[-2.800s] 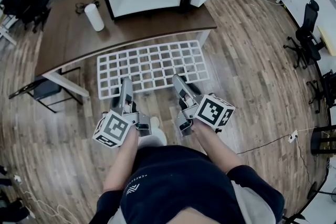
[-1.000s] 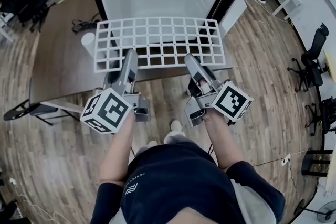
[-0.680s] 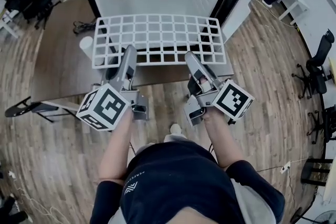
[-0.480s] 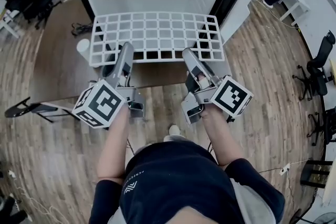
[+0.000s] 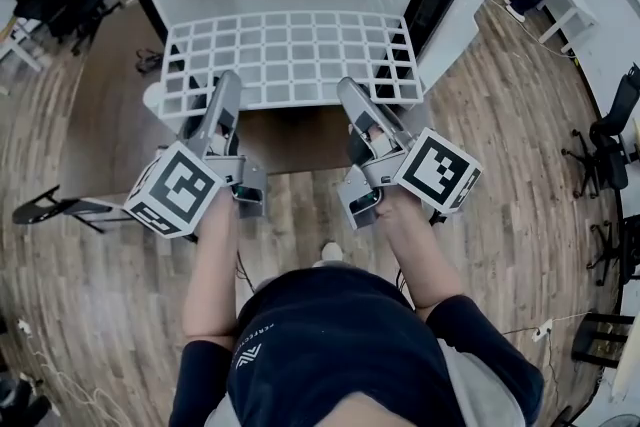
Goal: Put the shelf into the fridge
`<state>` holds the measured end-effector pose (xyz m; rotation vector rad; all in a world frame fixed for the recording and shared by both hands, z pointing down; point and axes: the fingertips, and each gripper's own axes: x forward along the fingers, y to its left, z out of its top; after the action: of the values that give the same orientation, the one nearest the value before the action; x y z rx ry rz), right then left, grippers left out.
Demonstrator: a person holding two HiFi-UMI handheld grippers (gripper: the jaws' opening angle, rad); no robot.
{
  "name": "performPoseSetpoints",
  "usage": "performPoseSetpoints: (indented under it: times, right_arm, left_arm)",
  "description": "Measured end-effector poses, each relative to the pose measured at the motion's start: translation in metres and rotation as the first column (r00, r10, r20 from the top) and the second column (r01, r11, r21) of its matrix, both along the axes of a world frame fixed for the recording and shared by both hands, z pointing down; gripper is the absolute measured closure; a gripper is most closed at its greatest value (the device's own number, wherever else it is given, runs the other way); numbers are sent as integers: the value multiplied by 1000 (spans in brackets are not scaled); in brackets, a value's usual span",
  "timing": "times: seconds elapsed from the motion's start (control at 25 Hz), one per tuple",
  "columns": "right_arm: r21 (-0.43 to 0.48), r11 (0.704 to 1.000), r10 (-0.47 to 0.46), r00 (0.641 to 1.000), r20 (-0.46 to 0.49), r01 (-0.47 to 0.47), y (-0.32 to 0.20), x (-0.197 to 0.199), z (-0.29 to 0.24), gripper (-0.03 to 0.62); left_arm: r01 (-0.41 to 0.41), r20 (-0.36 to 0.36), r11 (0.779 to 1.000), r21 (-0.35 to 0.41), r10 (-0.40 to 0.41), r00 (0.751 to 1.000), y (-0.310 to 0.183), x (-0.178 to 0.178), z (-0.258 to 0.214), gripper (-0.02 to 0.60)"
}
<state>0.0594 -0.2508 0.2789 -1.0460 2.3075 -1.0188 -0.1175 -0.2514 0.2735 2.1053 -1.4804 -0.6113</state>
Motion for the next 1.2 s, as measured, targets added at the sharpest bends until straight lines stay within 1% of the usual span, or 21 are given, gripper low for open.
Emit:
performPoseSetpoints:
  times: [0.08,0.24,0.4,0.52,0.56,0.68,0.8,1.0,1.12,1.2]
  right_arm:
    - [-5,1000,-6,1000,-1,6,-3,-1,-1,470]
    - [-5,1000,-14,1000,-7,14,-10,-4,-6,471]
    - [-6,1000,-12,1000,-7,12,-14,-5,-9,474]
    - [-18,1000,-15,1000,0,15,-14,-5,-9,476]
    - [-19,1000,-18,1000,1,18,-14,-6,-9,476]
    - [-19,1000,-20,1000,4,20,-14,-7,-9,476]
    - [-26,1000,-17,1000,6,17,-17,-6,-8,479]
    - [-40,999,-18,1000,19,18,-18,-5,-7,482]
    - [-40,999,-19,1000,20,20,-18,-6,-8,484]
    - [-41,999,-21,1000,23,22,-19,-6,-9,487]
  left_arm:
    - [5,-2,1000,-5,-5,1000,-2,-2,0,430]
    - [7,-27,1000,-17,-8,1000,-9,-5,-1,431]
    - [-13,-70,1000,-2,13,997,-15,-3,-2,431]
    - [-4,-49,1000,-11,3,999,-14,-5,-3,431]
    - [-6,-54,1000,-11,5,999,-14,-5,-3,431]
    - [-22,-93,1000,-1,22,995,-16,-3,-2,431]
    - [-20,-74,1000,-14,19,997,-16,-3,-1,431]
    - [-29,-73,999,-24,28,997,-18,-3,0,431]
    - [-21,-46,999,-39,19,999,-18,-7,1,431]
    - [-26,-54,999,-38,24,998,-19,-7,1,431]
